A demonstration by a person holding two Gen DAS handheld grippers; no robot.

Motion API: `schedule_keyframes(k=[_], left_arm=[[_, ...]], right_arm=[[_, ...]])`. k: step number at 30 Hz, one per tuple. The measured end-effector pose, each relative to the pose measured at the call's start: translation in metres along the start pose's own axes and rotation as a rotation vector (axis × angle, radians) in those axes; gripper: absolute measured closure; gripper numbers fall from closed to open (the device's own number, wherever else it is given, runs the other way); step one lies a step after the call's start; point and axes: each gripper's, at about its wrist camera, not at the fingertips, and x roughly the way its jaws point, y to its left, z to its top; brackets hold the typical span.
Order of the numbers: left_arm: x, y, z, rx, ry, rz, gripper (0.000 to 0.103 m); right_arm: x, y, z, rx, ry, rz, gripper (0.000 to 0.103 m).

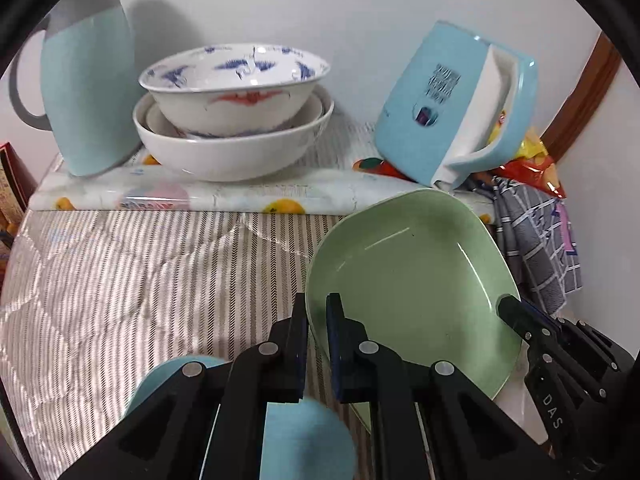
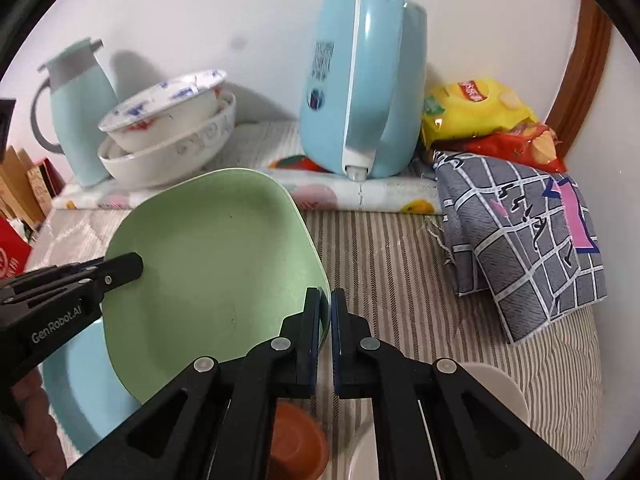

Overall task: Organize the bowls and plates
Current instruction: 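Lift the light-green plate with both grippers toward the teal plate stack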

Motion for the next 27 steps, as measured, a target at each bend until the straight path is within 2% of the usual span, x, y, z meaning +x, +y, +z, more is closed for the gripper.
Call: schedule_keyframes(k=[7,19,27], left_arm=[[-0.042,-0.006,-0.016,0.011,-0.036,-0.008,0.094],[-0.1,-0.021,-0.06,0.039,-0.075,-0.025,0.094],[-0.127,-0.028,-0.088,0.046,-0.094,-0.035,0.094]], right_arm=[[-0.041,0.002,-0.011,0.018,-0.042,0.013,0.099],[-0.111,-0.005,-0.055,0.045,-0.097,0.014,0.099],[-0.14,-0.01,-0.083,0.071,-0.116,0.024,0.099]])
